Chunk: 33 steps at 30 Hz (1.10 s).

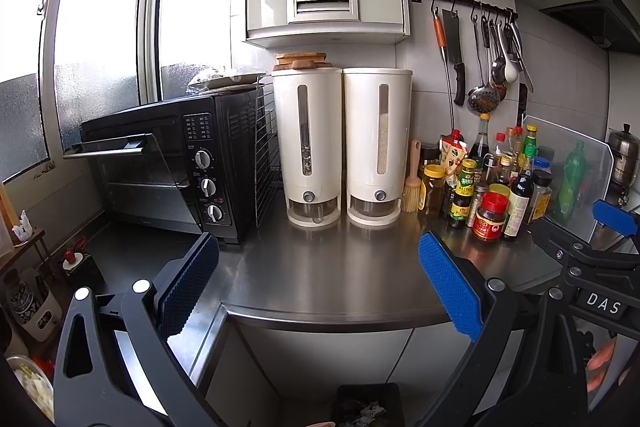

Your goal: Collect trash

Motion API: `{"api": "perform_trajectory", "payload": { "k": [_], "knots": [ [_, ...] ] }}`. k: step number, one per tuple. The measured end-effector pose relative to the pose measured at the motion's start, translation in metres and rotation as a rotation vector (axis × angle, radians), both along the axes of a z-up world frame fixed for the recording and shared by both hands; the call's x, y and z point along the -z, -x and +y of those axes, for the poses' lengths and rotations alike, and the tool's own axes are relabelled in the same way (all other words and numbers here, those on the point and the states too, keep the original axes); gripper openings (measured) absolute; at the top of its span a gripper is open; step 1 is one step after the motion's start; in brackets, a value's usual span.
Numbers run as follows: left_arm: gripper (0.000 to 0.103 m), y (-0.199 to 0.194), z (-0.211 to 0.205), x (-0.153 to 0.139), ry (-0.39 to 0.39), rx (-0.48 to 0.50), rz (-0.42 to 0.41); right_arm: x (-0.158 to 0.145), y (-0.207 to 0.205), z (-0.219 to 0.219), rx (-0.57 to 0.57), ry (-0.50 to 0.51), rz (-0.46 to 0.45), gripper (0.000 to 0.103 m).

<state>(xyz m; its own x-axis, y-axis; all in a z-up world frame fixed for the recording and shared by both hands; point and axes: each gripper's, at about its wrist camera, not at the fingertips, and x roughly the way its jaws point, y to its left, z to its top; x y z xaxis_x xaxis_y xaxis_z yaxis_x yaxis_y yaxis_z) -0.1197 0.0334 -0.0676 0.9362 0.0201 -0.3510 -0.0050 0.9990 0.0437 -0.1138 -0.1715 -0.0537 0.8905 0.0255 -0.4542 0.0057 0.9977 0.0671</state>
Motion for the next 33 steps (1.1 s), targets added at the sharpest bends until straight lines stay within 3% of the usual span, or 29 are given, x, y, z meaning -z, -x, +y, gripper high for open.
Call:
{"api": "perform_trajectory", "payload": {
  "k": [21, 27, 33],
  "knots": [
    [0.095, -0.0031, 0.005, 0.0011, 0.021, 0.001, 0.013, -0.0017, 0.0002, -0.001, 0.0, -0.002, -0.001, 0.1],
    [0.095, -0.0032, 0.0047, 0.0039, -0.013, -0.035, -0.005, -0.0023, 0.0006, -0.0016, 0.001, -0.005, -0.001, 0.1],
    [0.095, 0.0008, 0.0014, 0.0073, 0.0, 0.017, -0.028, 0.0053, -0.0016, 0.0009, 0.003, -0.011, 0.013, 0.1]
  ]
}}
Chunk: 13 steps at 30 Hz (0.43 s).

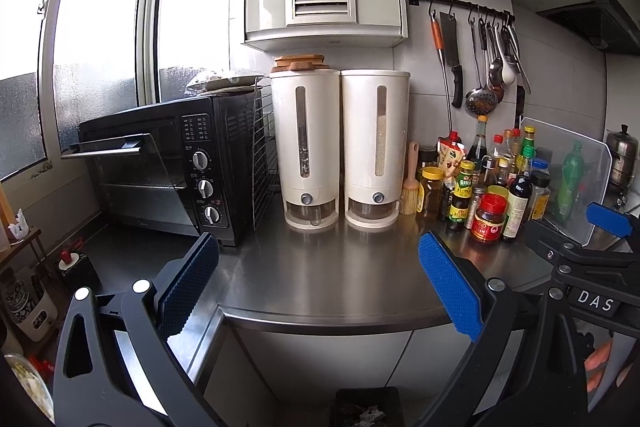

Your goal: Collect trash

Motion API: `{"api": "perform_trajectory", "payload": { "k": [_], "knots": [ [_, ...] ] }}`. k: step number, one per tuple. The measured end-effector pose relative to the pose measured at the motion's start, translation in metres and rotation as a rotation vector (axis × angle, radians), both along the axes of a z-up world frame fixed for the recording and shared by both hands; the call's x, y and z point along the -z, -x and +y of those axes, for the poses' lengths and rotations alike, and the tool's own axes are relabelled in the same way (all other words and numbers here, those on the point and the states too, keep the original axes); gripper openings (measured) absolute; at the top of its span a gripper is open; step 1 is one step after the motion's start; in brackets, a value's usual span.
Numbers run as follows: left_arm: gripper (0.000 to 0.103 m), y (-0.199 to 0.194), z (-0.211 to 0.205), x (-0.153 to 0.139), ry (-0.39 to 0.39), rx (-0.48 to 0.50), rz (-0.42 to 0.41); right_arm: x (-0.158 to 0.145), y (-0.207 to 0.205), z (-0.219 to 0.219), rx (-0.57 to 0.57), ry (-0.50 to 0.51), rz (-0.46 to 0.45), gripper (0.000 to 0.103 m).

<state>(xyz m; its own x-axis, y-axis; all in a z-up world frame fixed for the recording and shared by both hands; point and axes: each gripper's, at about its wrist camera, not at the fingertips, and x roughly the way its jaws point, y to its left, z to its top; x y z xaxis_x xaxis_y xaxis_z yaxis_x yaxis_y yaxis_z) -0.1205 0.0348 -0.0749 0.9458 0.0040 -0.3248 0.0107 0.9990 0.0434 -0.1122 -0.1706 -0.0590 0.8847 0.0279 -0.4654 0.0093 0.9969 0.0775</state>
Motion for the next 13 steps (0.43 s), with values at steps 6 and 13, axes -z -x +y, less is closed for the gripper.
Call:
{"api": "perform_trajectory", "payload": {
  "k": [6, 13],
  "knots": [
    [0.095, 0.0001, -0.0016, -0.0029, -0.036, -0.052, -0.003, 0.002, -0.0018, 0.0022, 0.0, 0.006, 0.004, 0.1],
    [0.095, 0.002, -0.0009, -0.0021, -0.05, -0.064, 0.009, -0.0003, 0.0, 0.0025, -0.003, 0.001, -0.009, 0.1]
  ]
}}
